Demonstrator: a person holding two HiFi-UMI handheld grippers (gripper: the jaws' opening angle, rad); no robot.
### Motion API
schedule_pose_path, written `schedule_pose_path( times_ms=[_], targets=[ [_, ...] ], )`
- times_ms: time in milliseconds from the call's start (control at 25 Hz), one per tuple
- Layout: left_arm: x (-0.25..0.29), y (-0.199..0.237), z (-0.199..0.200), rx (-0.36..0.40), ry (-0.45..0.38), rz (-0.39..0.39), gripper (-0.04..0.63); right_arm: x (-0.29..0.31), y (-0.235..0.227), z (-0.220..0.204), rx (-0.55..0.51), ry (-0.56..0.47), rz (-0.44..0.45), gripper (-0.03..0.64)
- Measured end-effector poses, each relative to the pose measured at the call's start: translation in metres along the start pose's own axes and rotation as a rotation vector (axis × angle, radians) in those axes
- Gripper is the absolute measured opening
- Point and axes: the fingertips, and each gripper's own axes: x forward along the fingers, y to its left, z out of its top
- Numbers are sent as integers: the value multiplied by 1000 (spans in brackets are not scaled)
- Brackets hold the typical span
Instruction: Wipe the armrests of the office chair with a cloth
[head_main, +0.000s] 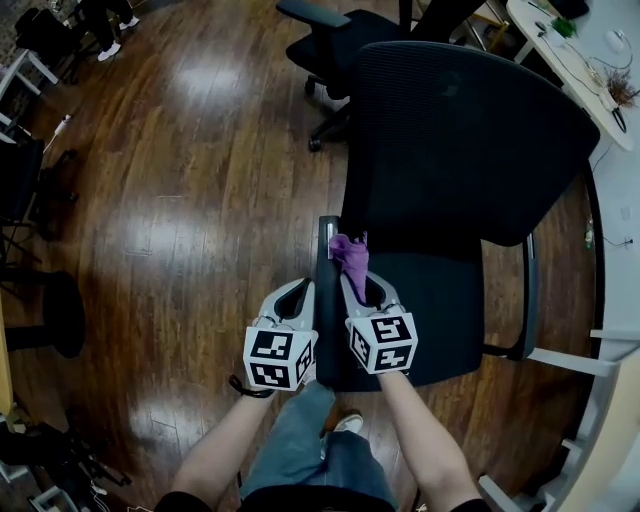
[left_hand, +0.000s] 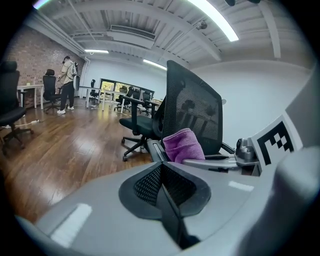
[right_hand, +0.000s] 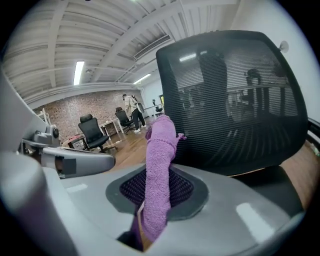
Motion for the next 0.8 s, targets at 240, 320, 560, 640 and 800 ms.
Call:
schedule_pose_path(
  times_ms=[240,320,560,640,800],
  targets=[
    [5,14,8,-13,3,2,4,16,-3,5,-1,14,-21,74],
    [3,15,12,-17,2,8,5,15,-2,10,-16,10,-20,74],
    [-12,13,21,-8,-18,53,4,2,13,43,-30,-59,9,74],
    [-23,16,26,-15,-30,86,3,-2,28,53,-30,-75,39,74],
    [-42,16,39,-7,-64,127,4,-6,59,68,-51,-103,100,74]
  ],
)
